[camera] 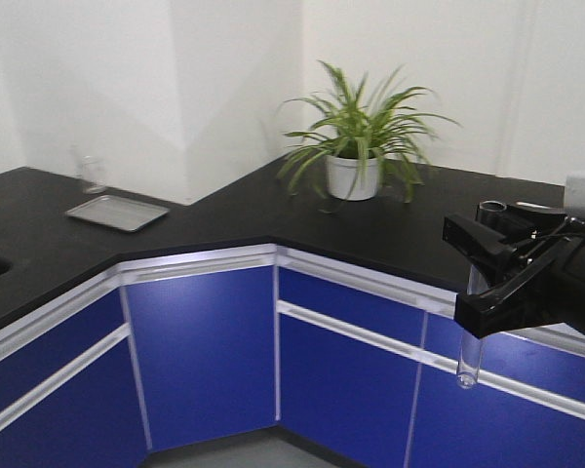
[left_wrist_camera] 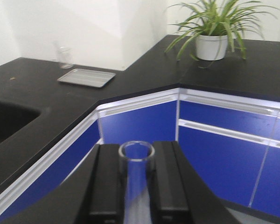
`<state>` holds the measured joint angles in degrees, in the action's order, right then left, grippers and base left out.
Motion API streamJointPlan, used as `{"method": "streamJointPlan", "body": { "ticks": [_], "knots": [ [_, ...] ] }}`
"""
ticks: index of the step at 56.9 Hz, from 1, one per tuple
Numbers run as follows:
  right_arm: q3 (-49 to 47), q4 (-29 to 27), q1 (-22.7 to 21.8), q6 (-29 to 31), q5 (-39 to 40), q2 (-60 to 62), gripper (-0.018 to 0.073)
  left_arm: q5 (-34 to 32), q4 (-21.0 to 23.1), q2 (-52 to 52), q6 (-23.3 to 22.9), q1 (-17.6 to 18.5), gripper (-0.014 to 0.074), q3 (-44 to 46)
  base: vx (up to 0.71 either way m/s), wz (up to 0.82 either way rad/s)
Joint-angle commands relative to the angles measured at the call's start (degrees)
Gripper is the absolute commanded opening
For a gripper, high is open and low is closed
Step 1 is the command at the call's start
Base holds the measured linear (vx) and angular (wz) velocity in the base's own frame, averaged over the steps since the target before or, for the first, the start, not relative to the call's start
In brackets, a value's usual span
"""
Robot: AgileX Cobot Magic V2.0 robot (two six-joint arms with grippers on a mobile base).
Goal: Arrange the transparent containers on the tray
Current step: 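Drive the base to the counter with the yellow tray, holding both tubes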
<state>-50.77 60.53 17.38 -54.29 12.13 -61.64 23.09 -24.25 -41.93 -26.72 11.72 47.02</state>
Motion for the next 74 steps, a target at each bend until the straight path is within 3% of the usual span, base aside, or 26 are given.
{"method": "streamJointPlan", "body": {
  "ticks": [1, 41, 74],
  "knots": [
    [-1.64, -0.36, -0.12, 0.11, 2.15, 1.02, -0.0013, -4.25, -0.28, 0.03, -0.03, 0.20, -0.0003, 1.70, -0.31, 0.43],
    [-1.64, -0.36, -0.12, 0.11, 2.15, 1.02, -0.0013, -4.20, -0.28, 0.03, -0.03, 0.20, -0.0003, 1.70, -0.27, 0.49],
    [-1.64, -0.36, -0.12, 0.11, 2.15, 1.02, -0.0013, -4.20, -0.28, 0.03, -0.03, 0.20, -0.0003, 1.70, -0.09, 0.40]
  ]
}}
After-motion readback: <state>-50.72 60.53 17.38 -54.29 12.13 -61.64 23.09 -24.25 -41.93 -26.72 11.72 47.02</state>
